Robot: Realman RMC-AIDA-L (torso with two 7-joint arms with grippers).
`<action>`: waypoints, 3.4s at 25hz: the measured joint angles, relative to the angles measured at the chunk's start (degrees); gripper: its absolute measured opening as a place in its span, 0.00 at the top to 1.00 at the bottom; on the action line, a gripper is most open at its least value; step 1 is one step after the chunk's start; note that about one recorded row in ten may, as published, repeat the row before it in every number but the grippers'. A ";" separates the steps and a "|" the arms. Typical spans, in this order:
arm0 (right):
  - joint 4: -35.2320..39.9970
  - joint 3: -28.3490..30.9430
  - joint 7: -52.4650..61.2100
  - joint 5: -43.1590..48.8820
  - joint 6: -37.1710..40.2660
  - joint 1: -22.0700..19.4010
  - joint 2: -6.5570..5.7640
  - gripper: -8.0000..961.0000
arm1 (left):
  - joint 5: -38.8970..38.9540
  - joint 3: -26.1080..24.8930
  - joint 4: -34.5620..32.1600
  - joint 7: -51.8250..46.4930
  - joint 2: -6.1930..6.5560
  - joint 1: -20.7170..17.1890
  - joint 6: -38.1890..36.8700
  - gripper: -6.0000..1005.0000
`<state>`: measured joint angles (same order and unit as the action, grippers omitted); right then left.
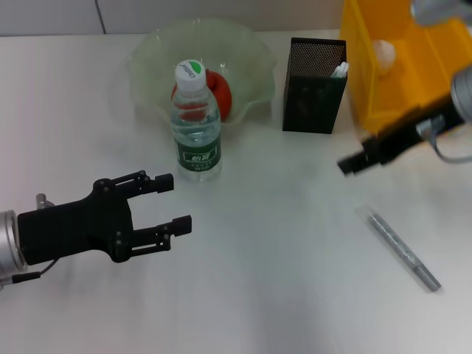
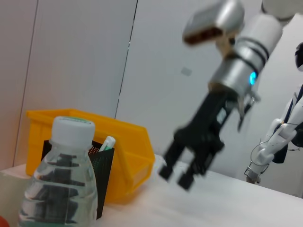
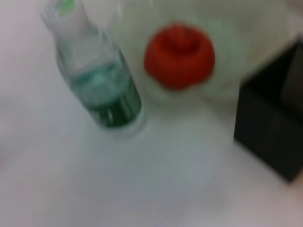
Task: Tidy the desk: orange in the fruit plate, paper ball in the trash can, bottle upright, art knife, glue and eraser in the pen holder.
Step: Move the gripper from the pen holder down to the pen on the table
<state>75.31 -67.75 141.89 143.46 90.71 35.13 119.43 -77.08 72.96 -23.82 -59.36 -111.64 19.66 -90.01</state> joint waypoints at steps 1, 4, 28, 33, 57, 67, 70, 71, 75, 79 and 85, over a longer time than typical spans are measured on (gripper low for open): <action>-1.12 -0.06 0.00 0.02 -0.51 -0.54 0.04 0.35 | -0.01 -0.03 -0.01 -0.04 0.10 0.13 -0.03 0.24; -4.19 -0.61 0.12 -0.13 -2.30 -1.65 0.11 0.35 | -0.04 0.34 0.00 -0.16 0.32 0.65 -0.27 0.24; -9.33 -7.19 5.44 4.71 -3.08 -2.09 -0.08 0.35 | -0.18 0.53 0.12 -0.23 0.74 0.33 -0.33 0.24; -9.58 -8.58 5.66 4.73 -3.45 -1.71 -0.08 0.36 | -0.18 0.55 0.31 -0.23 0.66 0.24 -0.32 0.24; -1.54 -8.63 5.26 5.49 -1.86 -4.72 0.09 0.88 | -0.18 0.07 0.08 -0.91 0.47 -0.61 -1.45 0.24; 1.86 -2.82 1.82 4.05 5.68 -4.04 -0.21 0.99 | -0.17 0.07 0.00 -1.00 0.55 -0.68 -2.16 0.24; 2.10 -4.98 2.64 6.59 6.84 -3.51 -0.11 0.95 | -0.17 0.14 0.00 -1.44 0.63 -0.64 -2.19 0.24; 2.01 -6.04 3.16 7.26 6.86 -3.39 -0.07 0.94 | -0.17 0.14 0.00 -1.44 0.63 -0.64 -2.19 0.24; 1.41 -9.42 5.19 9.08 5.92 -3.19 0.07 0.82 | -0.17 0.35 0.00 -1.45 0.58 -0.52 -2.33 0.24; 0.92 -11.73 6.26 9.43 4.64 -3.17 0.17 0.71 | -0.18 0.46 0.00 -1.45 0.47 -0.45 -2.36 0.24; -1.04 -14.61 7.12 9.68 2.05 -2.81 0.19 0.71 | -0.18 0.53 0.00 -1.14 0.37 -0.41 -2.36 0.24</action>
<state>74.27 -82.36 149.02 153.14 92.76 32.31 119.62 -77.25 73.49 -23.82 -60.50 -111.27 19.25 -92.38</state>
